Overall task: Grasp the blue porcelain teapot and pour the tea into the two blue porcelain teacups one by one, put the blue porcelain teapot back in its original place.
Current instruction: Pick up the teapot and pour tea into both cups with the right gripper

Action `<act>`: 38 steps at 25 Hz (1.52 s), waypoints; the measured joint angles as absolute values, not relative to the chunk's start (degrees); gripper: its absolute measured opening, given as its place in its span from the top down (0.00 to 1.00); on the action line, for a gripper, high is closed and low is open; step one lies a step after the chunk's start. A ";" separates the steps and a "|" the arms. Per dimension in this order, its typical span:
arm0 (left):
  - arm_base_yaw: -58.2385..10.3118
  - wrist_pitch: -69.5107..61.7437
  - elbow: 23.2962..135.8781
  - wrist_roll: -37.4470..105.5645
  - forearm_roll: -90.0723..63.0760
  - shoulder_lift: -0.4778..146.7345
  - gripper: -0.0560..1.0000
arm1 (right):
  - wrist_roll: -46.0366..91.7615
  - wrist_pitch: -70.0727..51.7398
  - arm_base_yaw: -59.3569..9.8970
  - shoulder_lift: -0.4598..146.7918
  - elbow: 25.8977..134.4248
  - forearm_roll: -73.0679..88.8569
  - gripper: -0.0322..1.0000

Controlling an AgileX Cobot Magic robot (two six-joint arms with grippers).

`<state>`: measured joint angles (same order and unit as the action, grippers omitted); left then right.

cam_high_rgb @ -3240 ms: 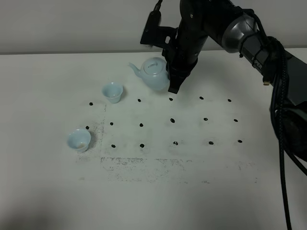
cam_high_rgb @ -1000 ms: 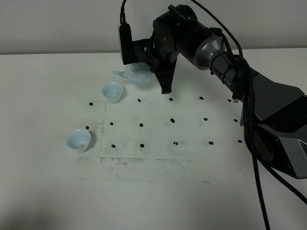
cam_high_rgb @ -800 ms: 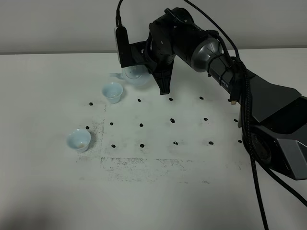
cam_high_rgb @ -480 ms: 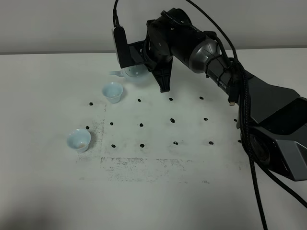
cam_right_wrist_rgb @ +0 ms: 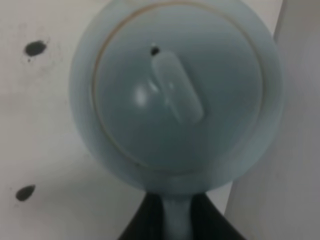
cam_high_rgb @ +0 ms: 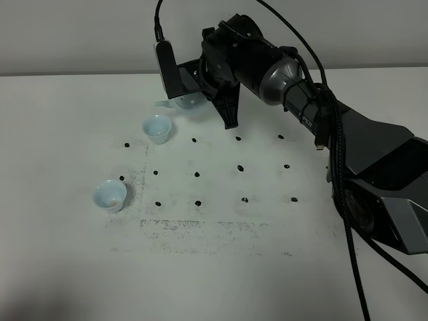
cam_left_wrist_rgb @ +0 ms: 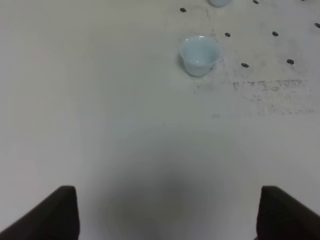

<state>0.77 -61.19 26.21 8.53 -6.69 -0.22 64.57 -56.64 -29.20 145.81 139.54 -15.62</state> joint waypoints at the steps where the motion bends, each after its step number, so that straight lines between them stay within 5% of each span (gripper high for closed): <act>1: 0.77 -61.19 26.21 8.53 -6.69 -0.22 0.26 | 64.57 -56.64 -29.43 145.81 139.54 -15.77 0.89; 38: 0.77 -61.19 26.21 8.53 -6.69 -0.22 0.26 | 65.44 -55.30 -31.68 147.37 139.54 -24.74 0.89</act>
<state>0.77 -61.19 26.21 8.53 -6.69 -0.22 65.44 -55.30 -31.68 147.37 139.54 -24.74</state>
